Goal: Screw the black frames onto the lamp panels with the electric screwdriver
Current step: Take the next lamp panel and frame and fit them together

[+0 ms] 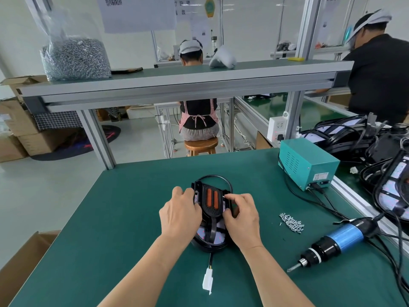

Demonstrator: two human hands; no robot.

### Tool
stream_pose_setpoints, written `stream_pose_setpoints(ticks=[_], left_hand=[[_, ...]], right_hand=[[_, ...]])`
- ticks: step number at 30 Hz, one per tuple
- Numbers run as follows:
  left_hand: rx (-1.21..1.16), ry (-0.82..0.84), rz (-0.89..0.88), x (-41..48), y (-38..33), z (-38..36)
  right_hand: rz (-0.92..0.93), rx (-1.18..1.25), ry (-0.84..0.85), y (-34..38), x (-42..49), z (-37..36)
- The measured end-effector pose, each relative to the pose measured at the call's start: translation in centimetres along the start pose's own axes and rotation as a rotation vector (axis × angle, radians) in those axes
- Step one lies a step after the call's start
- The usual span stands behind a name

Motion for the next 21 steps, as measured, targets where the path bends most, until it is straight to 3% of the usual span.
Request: stream_pose_setpoints(ticks=[5, 9, 14, 16, 21], left_hand=[[-0.069, -0.026, -0.013, -0.3, 0.3, -0.6], [-0.176, 0.108, 0.106, 0.1, 1.4, -2.6], [-0.639, 0.344, 0.325, -1.0, 2.6, -6.8], [-0.754, 0.351, 0.368, -1.3, 2.7, -7.4], [-0.739, 0.295, 0.36, -1.3, 2.8, -7.2]], right_hand=[[-0.042, -0.052, 0.001, -0.8, 0.2, -0.2], [-0.13, -0.079, 0.013, -1.8, 0.4, -0.4], [-0.218, -0.125, 0.065, -2.5, 0.5, -0.9], [-0.229, -0.129, 0.077, -2.7, 0.5, -1.0], [-0.246, -0.135, 0.094, -2.8, 0.6, -1.1]])
Point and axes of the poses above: each hand's wrist, its own x-axis towards the middle knuckle, its own z-axis out of the back of the hand, y = z × x, the point moved 10 cm from there along x, towards the middle knuckle, and after that the axes turned 9 degrees about -z, right-handed, at the moved point
